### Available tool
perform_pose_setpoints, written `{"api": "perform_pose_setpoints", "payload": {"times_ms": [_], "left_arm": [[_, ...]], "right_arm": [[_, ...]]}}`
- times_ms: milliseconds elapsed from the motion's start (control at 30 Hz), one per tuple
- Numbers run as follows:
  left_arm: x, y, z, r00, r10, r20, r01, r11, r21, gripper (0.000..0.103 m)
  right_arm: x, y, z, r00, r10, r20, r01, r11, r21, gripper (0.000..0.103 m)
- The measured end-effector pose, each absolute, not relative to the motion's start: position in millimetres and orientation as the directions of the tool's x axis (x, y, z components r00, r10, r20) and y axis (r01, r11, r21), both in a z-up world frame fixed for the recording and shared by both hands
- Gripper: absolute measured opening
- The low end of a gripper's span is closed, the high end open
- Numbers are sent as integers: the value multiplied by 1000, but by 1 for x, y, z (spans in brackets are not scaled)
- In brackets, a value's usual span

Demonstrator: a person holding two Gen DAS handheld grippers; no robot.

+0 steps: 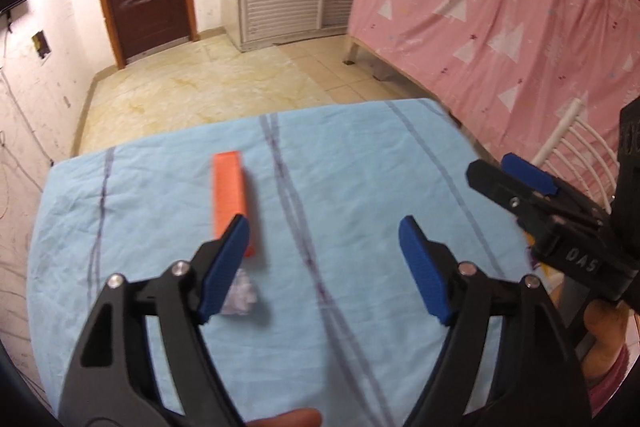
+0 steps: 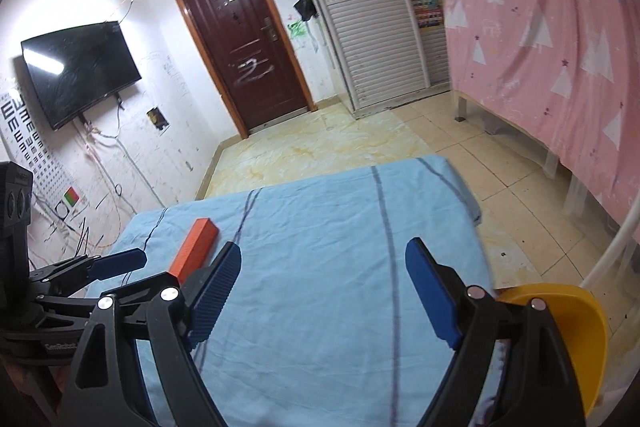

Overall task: Collect trash
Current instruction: 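Move both open tools back to the white paper and remaining orange block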

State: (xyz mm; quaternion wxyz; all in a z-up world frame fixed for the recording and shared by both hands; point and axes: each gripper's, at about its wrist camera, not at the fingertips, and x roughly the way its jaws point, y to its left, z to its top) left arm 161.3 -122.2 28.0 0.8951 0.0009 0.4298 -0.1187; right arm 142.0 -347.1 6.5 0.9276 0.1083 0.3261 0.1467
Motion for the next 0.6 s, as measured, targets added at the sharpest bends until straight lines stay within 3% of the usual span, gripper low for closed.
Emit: {"api": "perform_pose_setpoints", "payload": {"times_ms": [600], "left_arm": [[164, -63, -5, 552, -159, -818, 136, 986, -100, 72]], "right_arm": [[167, -261, -4, 668, 415, -618, -312, 910, 274, 81]]}}
